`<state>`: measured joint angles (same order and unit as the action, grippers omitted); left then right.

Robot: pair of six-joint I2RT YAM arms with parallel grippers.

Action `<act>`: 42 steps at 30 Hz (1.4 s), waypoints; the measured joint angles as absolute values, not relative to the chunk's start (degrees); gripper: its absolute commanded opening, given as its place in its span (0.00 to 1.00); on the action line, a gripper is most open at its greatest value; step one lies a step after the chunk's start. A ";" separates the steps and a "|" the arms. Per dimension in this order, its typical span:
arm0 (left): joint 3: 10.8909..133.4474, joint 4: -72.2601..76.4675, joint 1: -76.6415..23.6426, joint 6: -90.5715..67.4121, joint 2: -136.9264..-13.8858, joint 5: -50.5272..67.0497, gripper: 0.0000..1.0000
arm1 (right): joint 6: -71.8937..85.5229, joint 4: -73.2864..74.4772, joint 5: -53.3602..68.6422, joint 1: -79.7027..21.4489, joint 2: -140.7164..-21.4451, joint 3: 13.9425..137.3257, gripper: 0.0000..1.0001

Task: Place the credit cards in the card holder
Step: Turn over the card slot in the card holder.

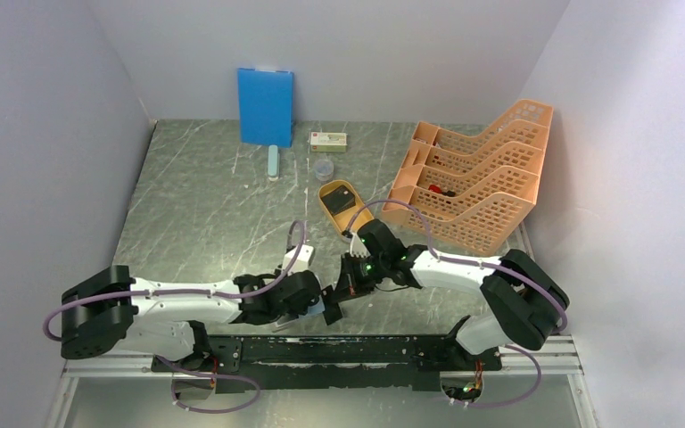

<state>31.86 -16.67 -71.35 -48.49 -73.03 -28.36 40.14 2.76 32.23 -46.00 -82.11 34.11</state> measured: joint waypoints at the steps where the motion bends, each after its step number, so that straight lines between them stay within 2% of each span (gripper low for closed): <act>1: 31.99 -17.26 -71.37 -48.51 -72.64 -28.32 0.46 | 40.32 2.44 32.38 -46.17 -82.11 34.11 0.00; 13: 32.03 -22.17 -71.35 -51.27 -62.11 -28.38 0.54 | 42.57 -0.67 33.45 -48.45 -82.11 34.30 0.00; 20: 31.62 -22.55 -71.35 -53.98 -57.04 -28.82 0.53 | 43.31 -1.78 32.97 -50.92 -83.74 36.14 0.00; 23: 31.55 -22.76 -71.35 -54.92 -57.14 -29.36 0.48 | 43.46 -2.22 32.69 -52.01 -85.01 36.95 0.00; 29: 31.53 -24.16 -71.33 -56.45 -59.57 -30.26 0.13 | 43.48 -2.33 32.14 -52.93 -86.54 37.82 0.00; 31: 31.46 -24.77 -71.18 -56.86 -60.14 -30.70 0.06 | 43.48 -2.31 32.01 -53.06 -86.56 37.82 0.00; 42: 29.69 -28.42 -71.09 -59.44 -60.14 -33.19 0.05 | 43.18 -1.21 29.28 -53.30 -86.50 37.82 0.00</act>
<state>29.69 -28.42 -71.09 -59.44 -60.14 -33.19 43.18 -1.21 29.28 -53.30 -86.50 37.82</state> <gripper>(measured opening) 0.057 0.009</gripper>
